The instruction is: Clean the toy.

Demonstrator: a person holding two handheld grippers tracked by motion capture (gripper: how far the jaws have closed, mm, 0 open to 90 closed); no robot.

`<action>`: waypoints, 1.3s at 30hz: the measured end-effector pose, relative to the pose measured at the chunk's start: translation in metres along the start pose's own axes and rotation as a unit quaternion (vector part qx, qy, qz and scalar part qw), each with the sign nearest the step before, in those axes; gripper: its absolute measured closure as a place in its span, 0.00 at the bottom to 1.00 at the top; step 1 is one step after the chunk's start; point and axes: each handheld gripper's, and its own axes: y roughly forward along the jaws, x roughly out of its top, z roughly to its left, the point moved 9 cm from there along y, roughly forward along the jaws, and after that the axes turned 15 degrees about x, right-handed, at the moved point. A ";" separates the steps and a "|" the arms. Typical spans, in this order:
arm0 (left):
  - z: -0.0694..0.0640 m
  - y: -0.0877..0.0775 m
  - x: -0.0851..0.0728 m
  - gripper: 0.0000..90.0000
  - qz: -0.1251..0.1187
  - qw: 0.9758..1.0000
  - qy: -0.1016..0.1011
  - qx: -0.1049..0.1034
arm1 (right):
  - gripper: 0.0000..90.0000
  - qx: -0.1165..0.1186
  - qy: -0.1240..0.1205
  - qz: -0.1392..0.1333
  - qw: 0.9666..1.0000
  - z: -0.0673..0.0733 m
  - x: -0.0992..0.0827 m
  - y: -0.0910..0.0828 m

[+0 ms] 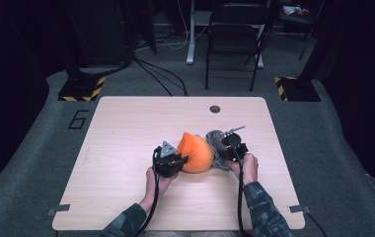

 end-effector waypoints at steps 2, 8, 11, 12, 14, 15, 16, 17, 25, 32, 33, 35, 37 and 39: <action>0.000 0.000 0.000 0.82 -0.003 1.000 -0.002 0.003 | 0.88 -0.006 -0.007 -0.021 1.000 0.002 0.007 -0.010; -0.001 0.000 0.000 0.81 -0.003 1.000 -0.003 0.006 | 0.88 0.033 -0.048 -0.078 0.995 0.046 0.035 -0.039; -0.001 0.000 0.000 0.78 -0.001 1.000 -0.001 0.006 | 0.88 0.026 -0.075 -0.049 0.996 0.059 0.030 -0.020; 0.000 0.000 0.000 0.75 0.000 1.000 0.000 0.007 | 0.88 0.016 -0.081 -0.044 0.996 0.058 0.029 -0.016; 0.000 -0.002 0.003 0.66 -0.002 1.000 0.007 0.008 | 0.88 0.015 -0.080 -0.043 0.996 0.056 0.027 -0.012; 0.001 -0.004 0.005 0.60 -0.006 1.000 0.011 0.012 | 0.88 0.015 -0.078 -0.044 0.996 0.055 0.027 -0.012; 0.002 -0.005 0.007 0.55 -0.008 1.000 0.015 0.011 | 0.88 0.018 -0.078 -0.044 0.996 0.054 0.026 -0.013; 0.003 -0.007 0.010 0.50 -0.011 1.000 0.017 0.012 | 0.88 0.017 -0.075 -0.044 0.996 0.053 0.026 -0.013; 0.003 0.002 0.000 0.69 0.011 0.999 0.035 -0.007 | 0.88 0.019 -0.079 -0.042 0.996 0.050 0.026 -0.012; -0.001 0.000 0.000 0.79 0.009 0.999 0.035 0.018 | 0.88 0.034 -0.081 -0.081 0.993 0.061 0.040 -0.032; -0.003 0.000 0.000 0.79 0.009 0.999 0.035 0.020 | 0.88 0.039 -0.085 -0.089 0.992 0.066 0.042 -0.035; -0.005 -0.001 0.000 0.79 0.008 0.999 0.041 0.024 | 0.88 0.061 -0.098 -0.098 0.988 0.083 0.047 -0.037; -0.006 -0.001 0.000 0.79 0.007 0.999 0.045 0.027 | 0.88 0.066 -0.120 -0.094 0.986 0.098 0.048 -0.033; -0.005 0.000 -0.002 0.79 0.009 0.999 0.042 0.025 | 0.88 0.051 -0.142 -0.074 0.986 0.104 0.044 -0.022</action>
